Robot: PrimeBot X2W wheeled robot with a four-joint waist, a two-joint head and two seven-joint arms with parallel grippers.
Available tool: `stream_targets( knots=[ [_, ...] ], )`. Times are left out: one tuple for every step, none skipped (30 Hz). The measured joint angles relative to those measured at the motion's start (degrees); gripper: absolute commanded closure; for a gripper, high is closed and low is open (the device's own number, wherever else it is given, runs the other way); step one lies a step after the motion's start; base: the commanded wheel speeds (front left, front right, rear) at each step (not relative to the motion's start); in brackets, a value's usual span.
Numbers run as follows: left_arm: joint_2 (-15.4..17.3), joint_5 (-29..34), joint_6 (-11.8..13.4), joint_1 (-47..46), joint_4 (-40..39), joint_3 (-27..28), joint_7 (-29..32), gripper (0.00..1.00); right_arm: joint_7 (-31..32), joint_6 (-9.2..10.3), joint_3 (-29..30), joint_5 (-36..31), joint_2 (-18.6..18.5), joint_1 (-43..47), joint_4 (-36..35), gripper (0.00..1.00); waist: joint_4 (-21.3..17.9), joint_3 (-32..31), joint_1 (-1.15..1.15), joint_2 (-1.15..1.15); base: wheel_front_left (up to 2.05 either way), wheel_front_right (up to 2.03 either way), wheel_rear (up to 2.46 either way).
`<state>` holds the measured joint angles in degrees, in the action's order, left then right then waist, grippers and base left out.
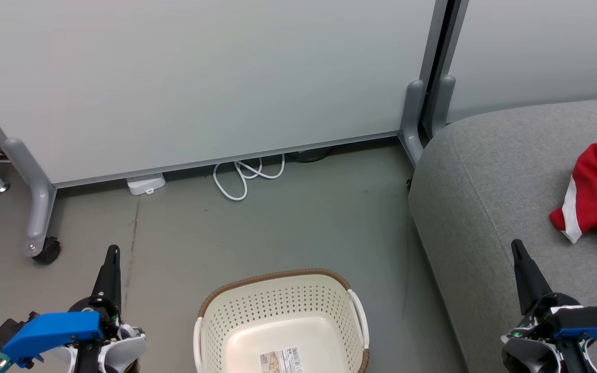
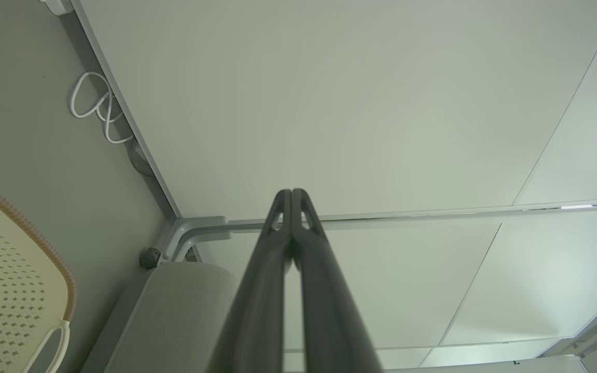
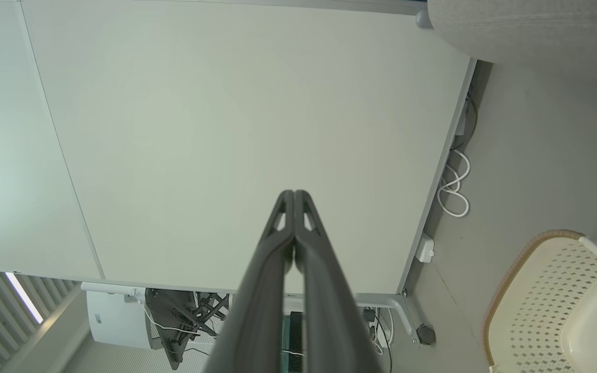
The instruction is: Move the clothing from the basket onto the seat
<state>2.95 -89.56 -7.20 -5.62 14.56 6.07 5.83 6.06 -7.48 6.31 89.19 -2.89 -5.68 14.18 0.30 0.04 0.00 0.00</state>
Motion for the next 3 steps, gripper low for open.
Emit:
stream_targets(
  knots=[
    [0.0, -0.37, 0.0, -0.07, -0.08, 0.08, 0.14, 1.0, 0.02, 0.0, 0.03, 0.38, 0.0, -0.02, 0.0, 1.0, -0.04, 0.02, 0.0, 0.0, 0.0, 0.0, 0.0],
    [-0.01, -0.76, 0.0, -0.11, -0.16, 0.16, 0.15, 1.0, 0.18, 0.0, 0.05, 0.81, 0.0, -0.03, -0.01, 1.0, -0.08, 0.04, 0.0, 0.0, 0.0, 0.0, 0.0],
    [-0.01, -1.05, 0.0, -0.13, -0.2, 0.23, 0.32, 1.0, 0.18, 0.0, 0.08, 1.23, 0.0, -0.05, -0.02, 1.0, -0.12, 0.05, 0.0, 0.0, 0.0, 0.0, 0.0]
  ],
)
